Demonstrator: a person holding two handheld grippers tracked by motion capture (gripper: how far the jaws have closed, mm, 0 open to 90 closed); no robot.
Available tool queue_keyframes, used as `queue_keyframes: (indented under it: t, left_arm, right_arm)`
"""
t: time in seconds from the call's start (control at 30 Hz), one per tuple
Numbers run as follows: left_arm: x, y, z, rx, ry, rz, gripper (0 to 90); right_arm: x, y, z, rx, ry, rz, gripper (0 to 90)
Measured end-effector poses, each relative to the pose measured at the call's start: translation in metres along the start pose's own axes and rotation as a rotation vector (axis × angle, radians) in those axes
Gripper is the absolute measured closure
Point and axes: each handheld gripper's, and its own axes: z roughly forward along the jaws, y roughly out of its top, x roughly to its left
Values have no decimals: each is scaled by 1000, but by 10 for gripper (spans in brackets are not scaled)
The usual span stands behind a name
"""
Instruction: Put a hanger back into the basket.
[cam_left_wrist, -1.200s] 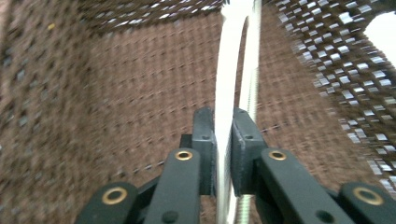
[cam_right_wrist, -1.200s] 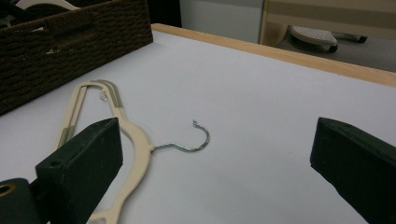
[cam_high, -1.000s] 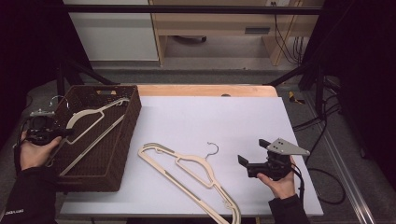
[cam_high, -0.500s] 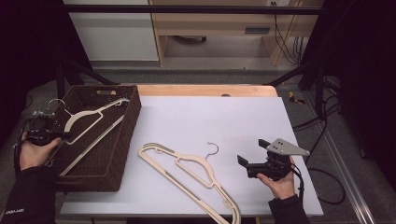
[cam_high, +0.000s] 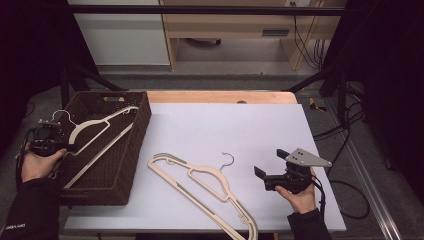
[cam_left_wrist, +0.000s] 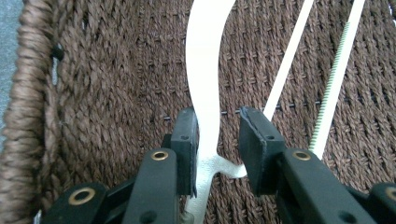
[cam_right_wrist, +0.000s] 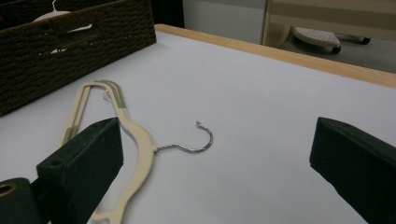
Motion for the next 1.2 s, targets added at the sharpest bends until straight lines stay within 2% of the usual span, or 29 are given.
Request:
queue_keyframes:
  t: [0.2, 0.3, 0.4, 0.5, 0.57, 0.67, 0.8, 0.83, 0.9, 0.97, 1.03, 1.1, 1.2]
  left_arm:
    - [1, 0, 1, 20, -16, -5, 653]
    - [0, 0, -4, -10, -30, -15, 630]
    - [-1, 0, -16, -58, -27, -7, 587]
    - [-4, 1, -33, -133, -33, 5, 527]
    - [-8, 0, -46, -212, -43, 17, 477]
    - [-16, -2, -61, -320, -82, 33, 418]
    - [-32, -4, -76, -401, -144, 75, 313]
    - [-36, -4, -78, -421, -157, 72, 278]
    - [-47, -5, -84, -489, -208, 87, 238]
    - [-58, -7, -88, -542, -239, 102, 206]
    - [-73, -8, -93, -602, -267, 141, 173]
    - [-88, -10, -96, -651, -301, 176, 158]
    - [-109, -13, -101, -697, -345, 211, 132]
  right_arm:
    - [1, 1, -1, -7, -1, 1, 31]
    - [1, 1, -2, -8, -1, 0, 31]
    - [0, 2, -3, -14, -1, 3, 31]
    - [0, 3, -5, -18, 0, -3, 31]
    - [1, 4, -5, -23, -3, 0, 31]
    - [2, 5, -7, -25, 0, -6, 31]
    - [3, 6, -7, -27, 7, -6, 36]
    - [3, 6, -7, -24, 11, -8, 38]
    - [4, 6, -6, -21, 16, -5, 40]
    - [5, 5, -6, -11, 23, -9, 43]
    - [6, 6, -5, -10, 28, -4, 45]
    - [7, 6, -4, -10, 34, -7, 46]
    - [8, 5, -4, -13, 44, -4, 46]
